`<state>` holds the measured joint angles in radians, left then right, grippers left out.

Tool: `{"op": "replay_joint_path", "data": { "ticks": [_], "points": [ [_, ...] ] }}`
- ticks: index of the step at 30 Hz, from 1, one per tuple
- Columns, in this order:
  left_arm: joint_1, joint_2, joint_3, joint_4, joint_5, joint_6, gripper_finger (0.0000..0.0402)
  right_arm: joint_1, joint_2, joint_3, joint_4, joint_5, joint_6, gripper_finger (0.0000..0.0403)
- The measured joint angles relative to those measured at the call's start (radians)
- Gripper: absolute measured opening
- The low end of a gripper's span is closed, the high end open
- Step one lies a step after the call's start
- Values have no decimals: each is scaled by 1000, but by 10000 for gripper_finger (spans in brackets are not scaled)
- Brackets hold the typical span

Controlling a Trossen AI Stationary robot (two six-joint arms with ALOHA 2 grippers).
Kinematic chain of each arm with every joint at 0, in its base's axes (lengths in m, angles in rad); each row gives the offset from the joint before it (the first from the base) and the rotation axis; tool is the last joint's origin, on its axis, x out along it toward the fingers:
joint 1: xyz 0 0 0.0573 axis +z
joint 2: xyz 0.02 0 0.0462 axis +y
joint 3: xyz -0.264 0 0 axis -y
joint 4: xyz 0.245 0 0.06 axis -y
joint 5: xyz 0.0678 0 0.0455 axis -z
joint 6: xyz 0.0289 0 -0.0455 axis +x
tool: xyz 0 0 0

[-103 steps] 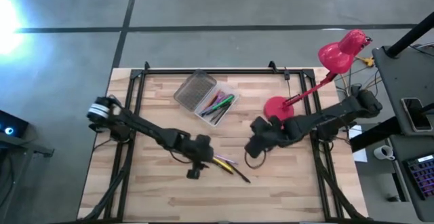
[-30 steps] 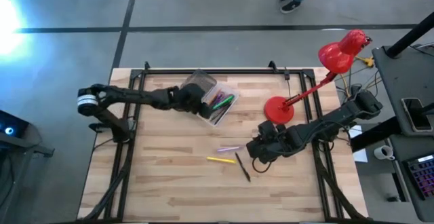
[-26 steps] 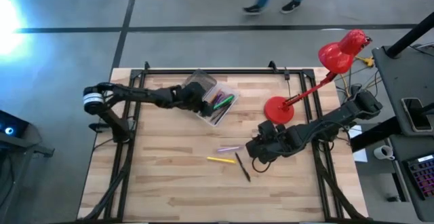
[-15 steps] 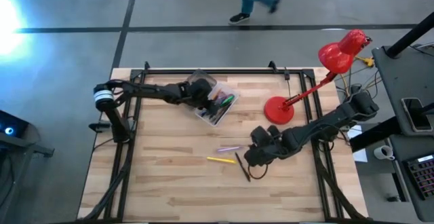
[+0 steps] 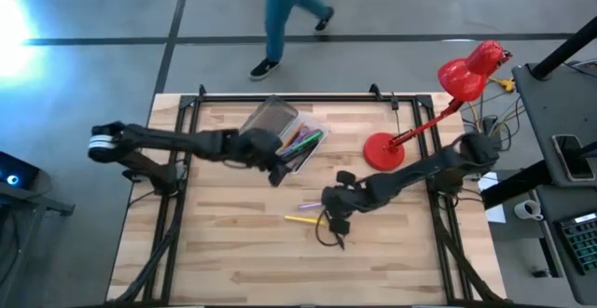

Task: Pick & place school supplies into a supply box
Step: Put the violet pen into the black supply box

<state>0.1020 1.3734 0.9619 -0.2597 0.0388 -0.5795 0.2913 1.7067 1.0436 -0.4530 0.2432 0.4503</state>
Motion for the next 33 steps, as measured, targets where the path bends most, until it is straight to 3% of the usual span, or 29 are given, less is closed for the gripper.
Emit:
{"op": "replay_joint_path", "data": {
  "ticks": [9,24,28,33],
  "points": [
    [-159,-88,-129,13,-174,-173,159,-54,155,99,23,-85,-229,123],
    [-198,-140,-224,46,-189,-220,159,-104,298,195,-3,-113,-274,121],
    [-200,-156,-224,48,-195,-218,159,-122,299,189,-3,-175,-266,100],
    [-200,-159,-228,48,-197,-217,159,-150,299,189,-8,-244,-206,42]
  ]
}}
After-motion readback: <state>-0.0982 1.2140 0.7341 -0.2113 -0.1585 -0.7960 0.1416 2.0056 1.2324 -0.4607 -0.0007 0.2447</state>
